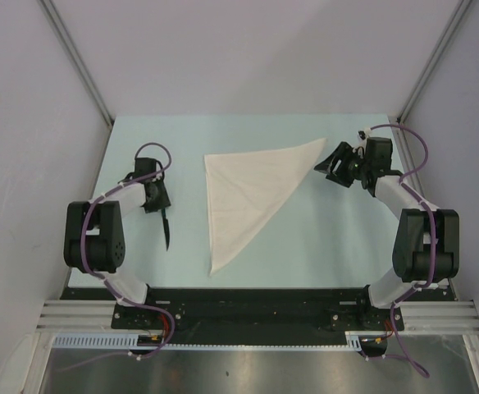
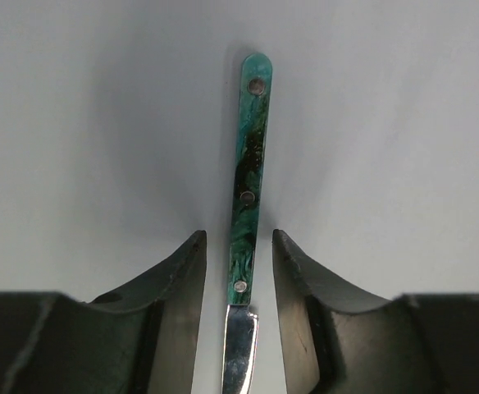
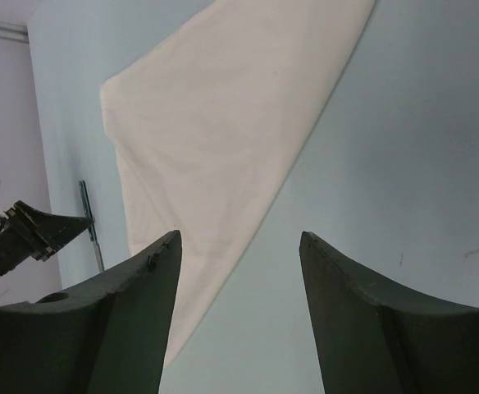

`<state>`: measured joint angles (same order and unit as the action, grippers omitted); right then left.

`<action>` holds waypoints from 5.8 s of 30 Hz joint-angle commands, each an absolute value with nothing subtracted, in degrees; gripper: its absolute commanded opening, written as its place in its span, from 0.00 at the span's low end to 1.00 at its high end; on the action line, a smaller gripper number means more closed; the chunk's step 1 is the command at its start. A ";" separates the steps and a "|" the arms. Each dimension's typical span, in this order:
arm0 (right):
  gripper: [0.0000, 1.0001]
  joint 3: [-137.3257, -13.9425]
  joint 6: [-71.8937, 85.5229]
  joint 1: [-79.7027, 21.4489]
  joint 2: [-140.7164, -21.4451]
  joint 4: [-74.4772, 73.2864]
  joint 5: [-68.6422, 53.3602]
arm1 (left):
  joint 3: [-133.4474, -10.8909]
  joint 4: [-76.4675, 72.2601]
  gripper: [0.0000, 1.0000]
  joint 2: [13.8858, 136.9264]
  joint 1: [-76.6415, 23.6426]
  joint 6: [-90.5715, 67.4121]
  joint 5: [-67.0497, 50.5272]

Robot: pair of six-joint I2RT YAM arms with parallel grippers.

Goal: Fold the napkin, place the utensils inside, and roll it up
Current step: Grab a utensil with the left arm, then place the utensil onto the napkin, then fold the napkin

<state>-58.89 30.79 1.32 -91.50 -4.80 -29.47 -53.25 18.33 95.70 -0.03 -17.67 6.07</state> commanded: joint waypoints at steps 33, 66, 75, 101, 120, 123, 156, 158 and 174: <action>0.65 -58.62 26.90 2.55 -86.14 -7.29 -29.36 | -93.76 30.50 0.00 110.11 -28.73 -1.85 -4.74; 0.65 -57.57 26.81 3.96 -87.63 -7.47 -30.76 | -118.83 30.76 0.00 137.55 -36.82 -8.79 -12.57; 0.65 -56.95 26.89 4.04 -87.28 -7.65 -30.76 | -119.00 29.97 0.00 138.16 -37.35 -9.84 -13.18; 0.65 -68.79 30.06 4.39 -104.03 1.58 -26.02 | -116.90 38.23 0.89 122.01 -33.94 -6.34 -9.93; 0.56 -100.01 32.78 6.33 -135.95 2.46 -26.46 | -88.24 32.78 0.91 99.14 -21.71 -7.03 -11.33; 0.56 -101.42 33.75 6.42 -137.54 2.99 -26.81 | -88.33 32.78 0.91 98.70 -21.62 -6.95 -12.65; 0.27 -109.07 37.79 6.06 -145.37 -1.06 -26.02 | -85.69 32.87 0.91 99.32 -19.42 -5.54 -15.56; 0.25 -109.42 37.97 5.98 -145.81 -1.14 -25.84 | -85.61 32.96 0.91 99.23 -19.25 -5.62 -15.56; 0.01 -107.50 42.17 6.06 -145.11 10.00 -33.30 | -85.17 32.78 0.92 99.84 -18.37 -5.71 -16.43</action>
